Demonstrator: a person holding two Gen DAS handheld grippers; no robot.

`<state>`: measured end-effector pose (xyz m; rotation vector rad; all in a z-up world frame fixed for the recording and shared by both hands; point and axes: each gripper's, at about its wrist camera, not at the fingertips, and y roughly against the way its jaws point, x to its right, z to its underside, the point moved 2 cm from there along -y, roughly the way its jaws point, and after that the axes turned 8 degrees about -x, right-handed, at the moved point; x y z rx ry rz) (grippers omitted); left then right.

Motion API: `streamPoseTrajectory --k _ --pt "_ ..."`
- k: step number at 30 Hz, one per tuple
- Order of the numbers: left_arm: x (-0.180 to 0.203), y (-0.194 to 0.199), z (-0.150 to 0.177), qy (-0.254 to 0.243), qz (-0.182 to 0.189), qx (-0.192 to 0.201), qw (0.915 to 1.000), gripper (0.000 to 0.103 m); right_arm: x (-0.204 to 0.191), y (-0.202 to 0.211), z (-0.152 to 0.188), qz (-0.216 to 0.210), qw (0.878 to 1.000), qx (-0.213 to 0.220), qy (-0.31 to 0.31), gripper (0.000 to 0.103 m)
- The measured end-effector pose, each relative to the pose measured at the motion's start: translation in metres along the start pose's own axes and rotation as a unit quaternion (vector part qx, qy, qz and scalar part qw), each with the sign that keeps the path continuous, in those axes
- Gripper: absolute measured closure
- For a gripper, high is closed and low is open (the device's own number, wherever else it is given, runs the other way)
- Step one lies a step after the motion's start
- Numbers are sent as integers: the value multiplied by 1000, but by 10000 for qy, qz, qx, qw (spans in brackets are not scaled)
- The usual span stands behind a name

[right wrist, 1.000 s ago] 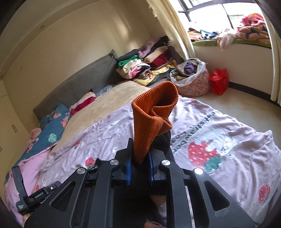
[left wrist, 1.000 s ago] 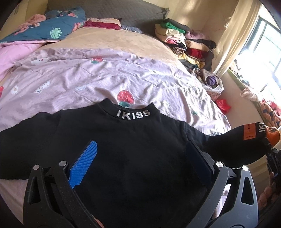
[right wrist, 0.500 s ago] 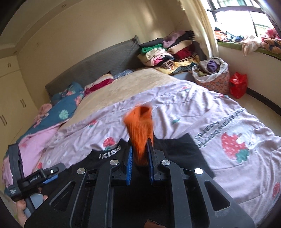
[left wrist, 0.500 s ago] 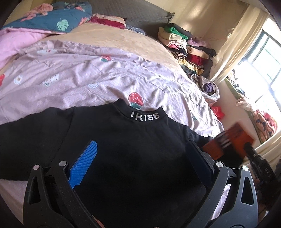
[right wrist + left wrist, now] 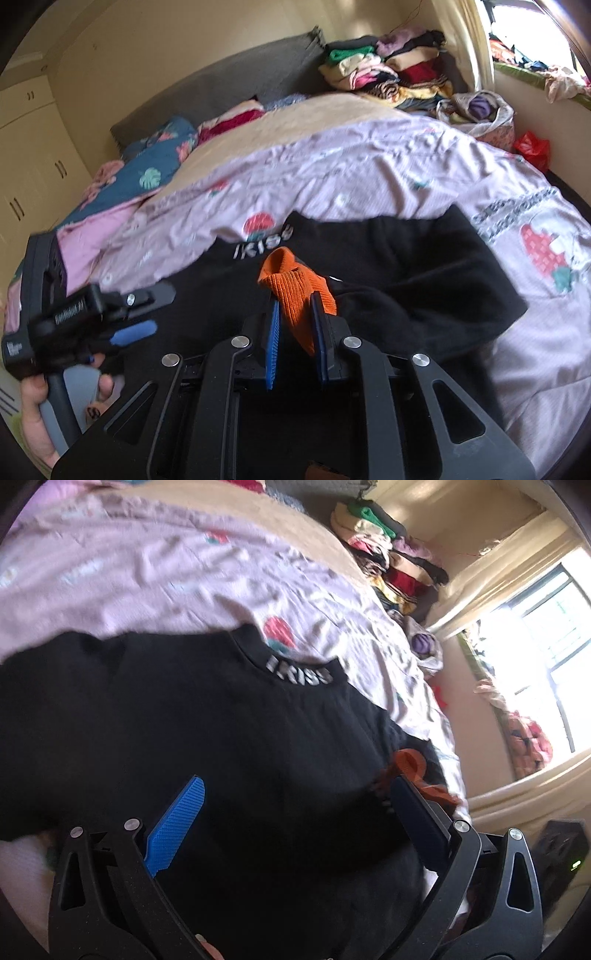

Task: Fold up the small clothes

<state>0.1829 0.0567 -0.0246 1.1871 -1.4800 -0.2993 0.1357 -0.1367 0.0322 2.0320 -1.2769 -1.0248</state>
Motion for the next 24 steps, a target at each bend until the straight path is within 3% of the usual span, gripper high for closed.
streamPoseTrajectory --k 8,18,21,23,24 --pt "9 -30 15 -45 267 -437 9987 8 6 0 33 -458 9981 -365 -163 61" --pt "33 -67 44 -388 149 -904 9950 10 73 34 52 -211 9944 -215 -1017 60" --pt "41 -72 48 -431 80 -883 9951 21 93 48 53 -151 9922 -65 -1239 60" --pt "46 -75 48 -419 198 -903 9948 39 104 55 54 -122 9907 12 -1354 59" --pt "47 -77 48 -405 220 -933 9946 41 108 57 55 -94 9899 38 -1413 59"
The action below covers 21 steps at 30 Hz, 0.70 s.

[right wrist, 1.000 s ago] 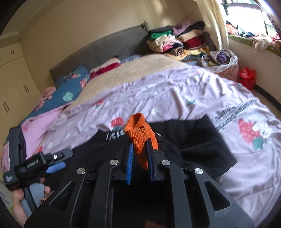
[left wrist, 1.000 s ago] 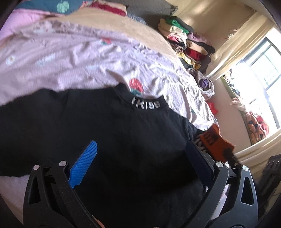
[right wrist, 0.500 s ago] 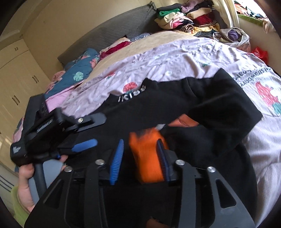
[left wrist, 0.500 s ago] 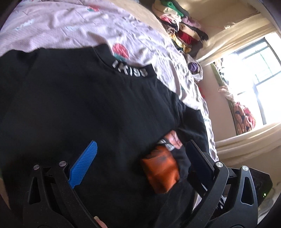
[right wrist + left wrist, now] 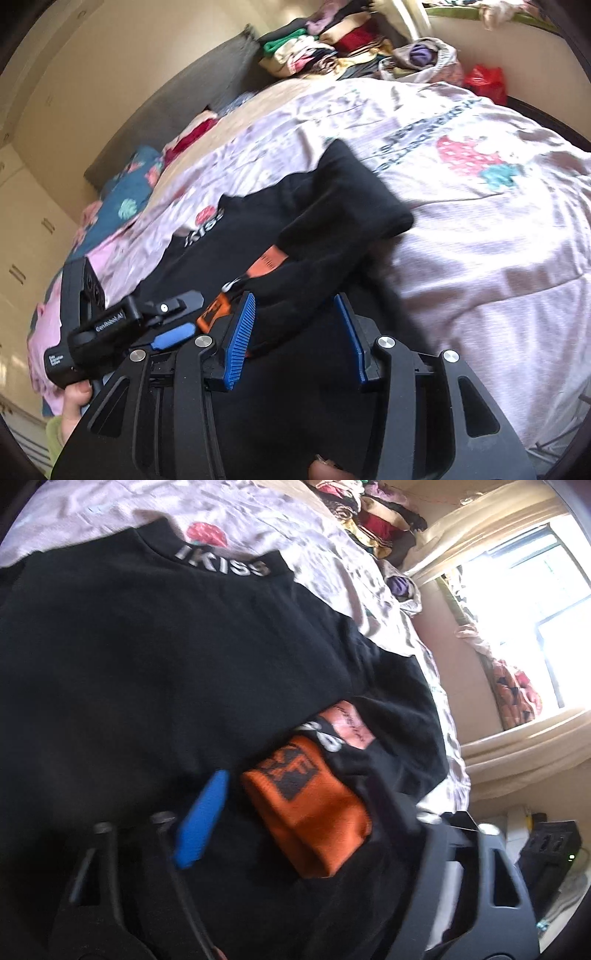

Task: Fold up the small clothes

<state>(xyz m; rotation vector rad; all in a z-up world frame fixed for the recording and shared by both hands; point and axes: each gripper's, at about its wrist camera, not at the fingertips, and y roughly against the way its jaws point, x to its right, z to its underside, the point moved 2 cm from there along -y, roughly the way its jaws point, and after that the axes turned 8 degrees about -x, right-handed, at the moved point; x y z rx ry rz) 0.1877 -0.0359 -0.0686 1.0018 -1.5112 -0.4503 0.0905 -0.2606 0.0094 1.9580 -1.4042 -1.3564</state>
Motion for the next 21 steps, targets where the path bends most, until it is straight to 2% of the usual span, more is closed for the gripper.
streamPoseTrajectory --k 2,4,6,9,15,21 --pt "5 -7 -1 -53 -92 -21 9999 41 7 4 0 4 10000 45 -81 59" --pt "7 -12 -1 -46 -200 -3 9998 53 10 5 -1 5 9999 69 -129 59" --pt "9 -14 -1 -61 -294 37 9995 79 12 7 0 -1 9998 84 -154 59" --pt "18 -9 -2 -276 -309 142 9990 100 14 10 0 -11 9998 106 -188 59" --pt "42 41 -4 -738 -108 750 9944 102 17 15 -2 32 9996 184 -215 59" --pt "56 101 -14 -894 348 1378 9858 102 13 15 -3 41 9997 198 -146 59"
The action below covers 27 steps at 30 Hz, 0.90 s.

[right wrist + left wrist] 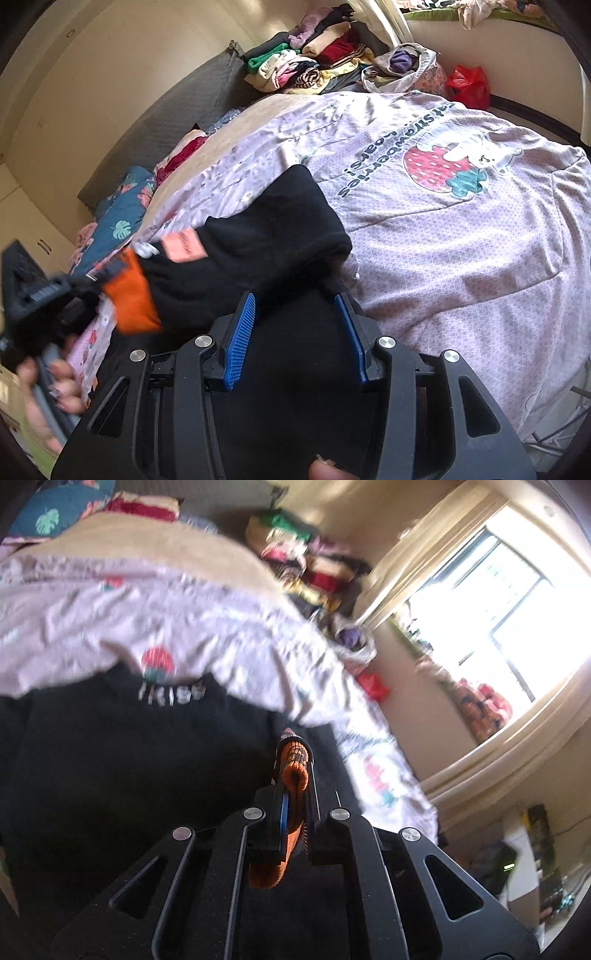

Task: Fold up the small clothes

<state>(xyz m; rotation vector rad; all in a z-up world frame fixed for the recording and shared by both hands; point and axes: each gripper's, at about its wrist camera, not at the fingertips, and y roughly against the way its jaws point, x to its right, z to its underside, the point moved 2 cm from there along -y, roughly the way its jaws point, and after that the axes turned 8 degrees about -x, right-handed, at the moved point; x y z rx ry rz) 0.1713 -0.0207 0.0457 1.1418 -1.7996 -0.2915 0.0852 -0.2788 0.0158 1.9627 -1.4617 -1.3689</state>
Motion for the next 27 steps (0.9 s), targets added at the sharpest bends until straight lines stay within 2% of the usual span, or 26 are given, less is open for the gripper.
streamPoseTrajectory --k 3,9,12,27 --pt "-1 25 -8 17 176 246 9995 102 -3 -3 0 22 10000 -30 47 59" --pt "-22 53 -12 99 -58 529 9985 102 -11 -11 0 67 9998 -106 157 59" --pt "-44 53 -12 287 -258 519 9979 102 -14 -17 1 98 9996 -176 204 59" --pt "-115 48 -3 877 -719 291 9931 102 -35 -44 -3 515 9960 -344 641 59"
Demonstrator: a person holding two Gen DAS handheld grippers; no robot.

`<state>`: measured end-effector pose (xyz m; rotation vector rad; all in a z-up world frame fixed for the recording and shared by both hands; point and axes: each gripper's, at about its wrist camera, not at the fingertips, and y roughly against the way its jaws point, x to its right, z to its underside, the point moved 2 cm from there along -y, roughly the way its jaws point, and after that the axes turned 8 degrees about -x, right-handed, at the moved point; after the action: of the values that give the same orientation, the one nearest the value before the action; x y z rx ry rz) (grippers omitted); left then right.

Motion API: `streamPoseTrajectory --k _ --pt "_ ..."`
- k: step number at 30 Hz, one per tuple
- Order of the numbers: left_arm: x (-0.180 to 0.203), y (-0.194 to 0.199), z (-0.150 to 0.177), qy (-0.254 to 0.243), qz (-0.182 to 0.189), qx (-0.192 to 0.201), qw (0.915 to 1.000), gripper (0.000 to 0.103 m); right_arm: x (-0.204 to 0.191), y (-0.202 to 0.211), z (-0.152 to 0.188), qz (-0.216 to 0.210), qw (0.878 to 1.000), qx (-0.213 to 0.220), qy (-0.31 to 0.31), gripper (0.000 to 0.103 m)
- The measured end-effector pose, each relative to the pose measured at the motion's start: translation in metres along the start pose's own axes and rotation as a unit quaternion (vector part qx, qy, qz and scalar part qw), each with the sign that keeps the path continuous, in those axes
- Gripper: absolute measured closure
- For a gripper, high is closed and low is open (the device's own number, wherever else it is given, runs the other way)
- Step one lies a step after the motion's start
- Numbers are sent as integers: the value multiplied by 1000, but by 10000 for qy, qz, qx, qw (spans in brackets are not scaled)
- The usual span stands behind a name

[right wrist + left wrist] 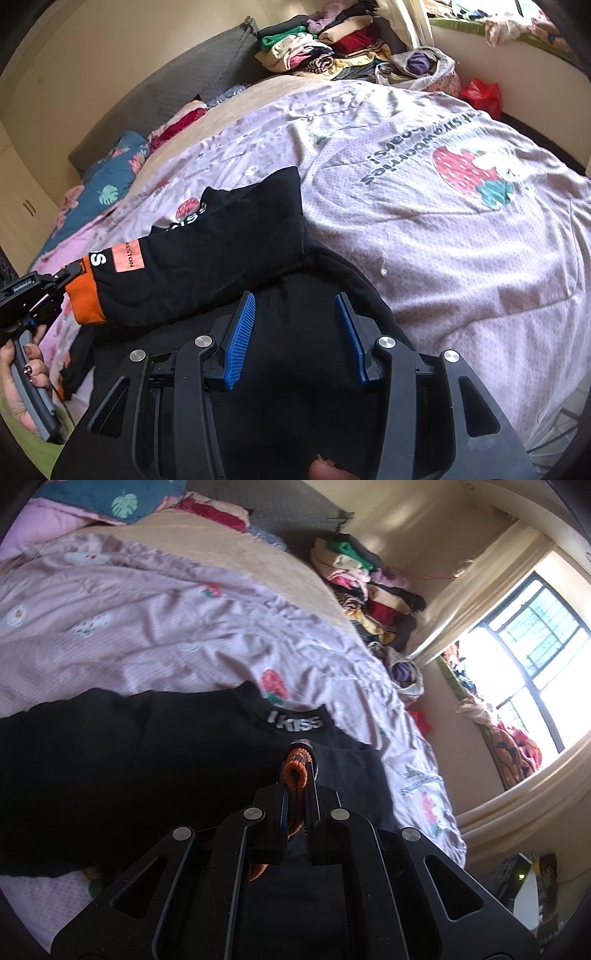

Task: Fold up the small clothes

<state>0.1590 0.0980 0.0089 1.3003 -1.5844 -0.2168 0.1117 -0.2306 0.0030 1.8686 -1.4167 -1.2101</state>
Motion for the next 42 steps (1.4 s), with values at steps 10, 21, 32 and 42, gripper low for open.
streamPoseTrajectory --k 10,21,32,42 --pt "-36 2 -2 262 -588 150 9978 86 -35 -20 -12 198 9975 -71 675 59" --pt "-31 -12 6 -50 -908 -83 9958 77 -72 -49 -26 321 9901 -289 1332 50" --pt "-54 -51 32 -302 -1709 -631 9828 62 -96 -85 -38 443 9816 -656 1739 39" --pt "-54 -44 33 -264 -1597 -647 9847 60 -67 -101 -25 369 9882 -954 1142 33"
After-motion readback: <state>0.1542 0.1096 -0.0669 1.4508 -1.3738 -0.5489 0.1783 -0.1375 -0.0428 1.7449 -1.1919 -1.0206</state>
